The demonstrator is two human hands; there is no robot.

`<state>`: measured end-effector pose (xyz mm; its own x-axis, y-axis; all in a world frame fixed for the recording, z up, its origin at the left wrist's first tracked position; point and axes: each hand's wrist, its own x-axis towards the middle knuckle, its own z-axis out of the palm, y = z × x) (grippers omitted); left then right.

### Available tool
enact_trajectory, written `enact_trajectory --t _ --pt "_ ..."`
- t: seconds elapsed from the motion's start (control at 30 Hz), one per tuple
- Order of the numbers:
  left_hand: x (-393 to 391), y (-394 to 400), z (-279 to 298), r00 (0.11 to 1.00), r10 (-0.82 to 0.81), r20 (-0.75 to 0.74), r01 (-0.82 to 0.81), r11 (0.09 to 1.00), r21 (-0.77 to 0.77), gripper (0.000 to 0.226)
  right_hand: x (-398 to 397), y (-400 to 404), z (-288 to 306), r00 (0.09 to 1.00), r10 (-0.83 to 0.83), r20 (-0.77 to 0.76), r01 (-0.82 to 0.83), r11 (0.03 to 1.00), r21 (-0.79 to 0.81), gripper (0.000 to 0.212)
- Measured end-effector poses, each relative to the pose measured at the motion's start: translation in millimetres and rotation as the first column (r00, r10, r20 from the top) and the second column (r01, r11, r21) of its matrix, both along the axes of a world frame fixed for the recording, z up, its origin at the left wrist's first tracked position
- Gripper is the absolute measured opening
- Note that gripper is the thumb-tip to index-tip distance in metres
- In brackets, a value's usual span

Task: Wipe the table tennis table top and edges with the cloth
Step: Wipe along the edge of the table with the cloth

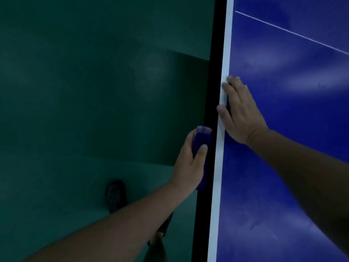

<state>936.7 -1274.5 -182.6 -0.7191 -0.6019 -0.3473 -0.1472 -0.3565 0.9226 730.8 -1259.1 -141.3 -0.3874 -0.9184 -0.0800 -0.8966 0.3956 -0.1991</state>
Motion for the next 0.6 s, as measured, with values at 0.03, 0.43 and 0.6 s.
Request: enact_trajectory --t 0.03,0.43,0.6 --pt "-5.5 -5.3 -0.1 1.000 0.008 0.004 -0.008 1.000 0.005 0.034 1.3 0.5 -1.5 1.000 0.005 -0.002 -0.005 1.000 -0.022 0.062" --pt "-87.6 -86.0 10.8 0.994 0.085 0.070 -0.081 0.995 -0.059 0.033 -1.8 0.1 -2.7 0.999 0.007 0.033 -0.005 0.997 -0.071 0.057" --pt "-52.1 -43.2 33.6 0.998 0.056 0.025 -0.056 0.998 0.002 0.036 -1.6 -0.8 -1.8 0.999 0.008 0.032 -0.006 0.997 -0.071 0.057"
